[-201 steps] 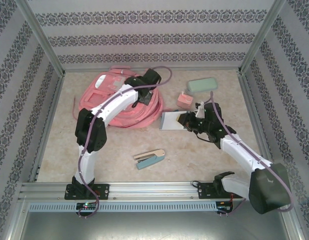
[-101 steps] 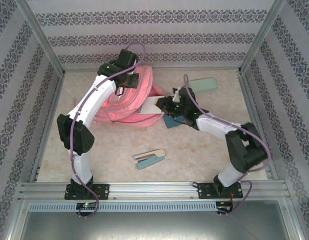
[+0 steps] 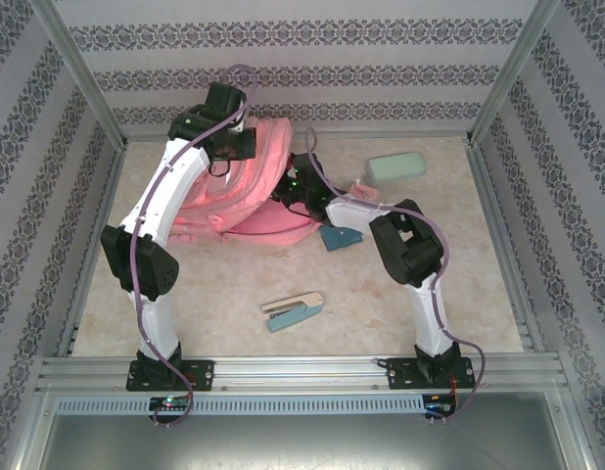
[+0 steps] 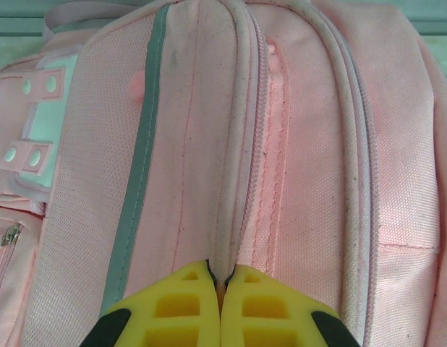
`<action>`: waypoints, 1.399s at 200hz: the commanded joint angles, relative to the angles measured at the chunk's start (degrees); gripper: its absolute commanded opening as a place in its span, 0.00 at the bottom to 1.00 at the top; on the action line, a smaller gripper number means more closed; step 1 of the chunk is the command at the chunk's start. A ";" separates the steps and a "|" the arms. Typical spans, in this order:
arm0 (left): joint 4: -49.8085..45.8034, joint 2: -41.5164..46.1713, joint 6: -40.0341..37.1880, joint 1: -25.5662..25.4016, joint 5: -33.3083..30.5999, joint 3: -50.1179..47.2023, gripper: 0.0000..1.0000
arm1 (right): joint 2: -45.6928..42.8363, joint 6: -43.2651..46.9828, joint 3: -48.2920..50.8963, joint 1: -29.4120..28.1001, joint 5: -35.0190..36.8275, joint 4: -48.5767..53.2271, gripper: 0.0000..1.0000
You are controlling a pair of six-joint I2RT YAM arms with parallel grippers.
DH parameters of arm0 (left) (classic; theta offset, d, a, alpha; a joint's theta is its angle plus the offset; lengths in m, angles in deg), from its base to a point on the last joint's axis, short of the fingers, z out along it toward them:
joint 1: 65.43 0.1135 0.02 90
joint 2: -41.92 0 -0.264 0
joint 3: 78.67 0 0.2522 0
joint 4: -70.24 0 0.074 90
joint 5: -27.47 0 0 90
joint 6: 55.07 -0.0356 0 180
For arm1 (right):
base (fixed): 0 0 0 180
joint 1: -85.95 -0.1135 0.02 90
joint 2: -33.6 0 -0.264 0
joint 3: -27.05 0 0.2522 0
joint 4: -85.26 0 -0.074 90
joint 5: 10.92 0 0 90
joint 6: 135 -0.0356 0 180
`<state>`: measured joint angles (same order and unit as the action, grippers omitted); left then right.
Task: Pack the student bag
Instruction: Place the loose stationery in the student bag.
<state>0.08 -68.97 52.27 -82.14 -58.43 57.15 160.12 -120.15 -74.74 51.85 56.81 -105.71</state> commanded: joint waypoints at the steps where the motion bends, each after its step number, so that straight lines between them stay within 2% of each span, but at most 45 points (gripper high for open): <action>1: 3.49 2.75 2.13 0.78 2.39 4.31 0.00 | 5.11 -2.59 -8.01 -1.32 3.25 -1.79 0.00; 17: 3.24 2.52 2.29 0.81 2.89 4.59 0.00 | 9.42 -3.48 -14.03 -2.11 3.22 1.47 0.01; 25: 3.00 2.52 2.26 0.93 3.12 4.64 0.00 | 10.69 -3.29 -16.24 -2.35 2.81 3.98 0.13; 35: 2.80 2.52 1.96 0.91 3.10 4.70 0.00 | 10.83 -2.82 -16.99 -2.62 2.94 5.51 0.33; 41: 2.61 2.52 1.82 1.01 3.00 4.60 0.00 | 10.30 -2.01 -16.96 -2.69 3.25 7.15 0.38; 65: 2.17 2.62 1.30 1.35 2.94 4.52 0.00 | 6.42 3.73 -16.47 -2.63 5.03 14.28 0.44; 113: 2.69 2.17 1.46 1.64 3.51 4.09 0.00 | 2.31 7.69 -17.14 -2.10 5.36 25.64 0.46; 136: 2.77 1.92 1.61 1.73 4.01 3.87 0.00 | 1.66 8.23 -15.49 -1.79 5.72 27.03 0.45; 152: 2.74 1.91 1.62 1.61 4.16 3.80 0.00 | 1.50 7.83 -13.84 -1.49 5.54 26.72 0.38; 167: 2.78 1.99 1.57 1.73 4.35 3.80 0.00 | 1.91 7.74 -12.94 -1.39 5.39 25.82 0.23; 184: 2.78 2.01 1.75 1.64 4.93 3.80 0.00 | 3.37 7.66 -14.11 -1.40 4.53 25.31 0.00; 224: 3.19 2.56 2.83 1.66 7.64 3.05 0.00 | 9.08 4.75 -19.42 -1.47 1.94 22.92 0.00; 273: 4.82 4.20 3.63 1.62 8.48 0.02 0.00 | 17.83 1.70 -32.38 -2.28 -1.12 25.75 0.00; 280: 4.63 4.20 3.49 1.68 8.22 0.02 0.00 | 18.01 1.30 -32.64 -2.28 -1.48 25.64 0.10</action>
<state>0.34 -68.92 54.50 -80.41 -52.84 56.91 175.53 -116.44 -104.05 50.16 57.40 -81.80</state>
